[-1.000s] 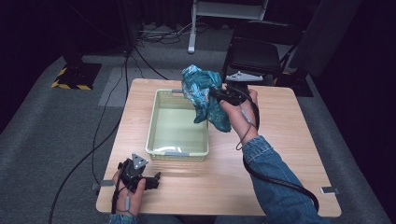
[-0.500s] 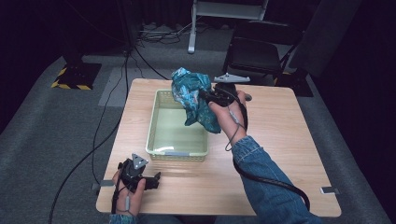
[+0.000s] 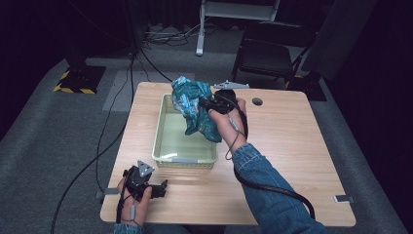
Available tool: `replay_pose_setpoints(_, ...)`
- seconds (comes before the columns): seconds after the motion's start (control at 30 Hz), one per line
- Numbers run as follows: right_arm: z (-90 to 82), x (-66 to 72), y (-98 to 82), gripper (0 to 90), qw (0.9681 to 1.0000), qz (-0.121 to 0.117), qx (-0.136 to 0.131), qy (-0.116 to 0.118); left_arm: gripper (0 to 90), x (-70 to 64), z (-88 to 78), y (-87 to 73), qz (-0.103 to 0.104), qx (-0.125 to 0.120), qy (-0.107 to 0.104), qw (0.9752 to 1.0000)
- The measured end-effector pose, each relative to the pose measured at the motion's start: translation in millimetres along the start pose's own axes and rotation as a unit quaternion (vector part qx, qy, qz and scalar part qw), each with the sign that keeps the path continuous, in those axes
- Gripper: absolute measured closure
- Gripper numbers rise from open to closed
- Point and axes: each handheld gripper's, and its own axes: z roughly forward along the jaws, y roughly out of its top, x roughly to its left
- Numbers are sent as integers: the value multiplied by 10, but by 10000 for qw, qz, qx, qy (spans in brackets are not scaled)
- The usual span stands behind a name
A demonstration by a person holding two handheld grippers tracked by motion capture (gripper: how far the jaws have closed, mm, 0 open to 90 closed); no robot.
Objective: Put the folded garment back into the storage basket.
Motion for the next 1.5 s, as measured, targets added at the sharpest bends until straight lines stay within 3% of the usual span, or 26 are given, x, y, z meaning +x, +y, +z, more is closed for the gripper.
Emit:
replay_pose_setpoints(0.33,144,42,-108,830,9997,198,133,63,3,0,0,0,-1,3,-1,10000)
replay_pose_setpoints(1.37,450,150,-349,828,9985,363,375,157,3,2,-1,1,12,4,7,10000)
replay_pose_setpoints(1.43,461,141,-368,791,9981,445,362,229,3,1,-1,0,8,5,6,10000)
replay_pose_setpoints(1.47,468,134,-375,704,9979,498,293,278,3,1,-1,1,10,6,6,10000)
replay_pose_setpoints(1.5,476,128,-377,562,9976,596,174,315,3,1,-1,0,7,7,4,10000)
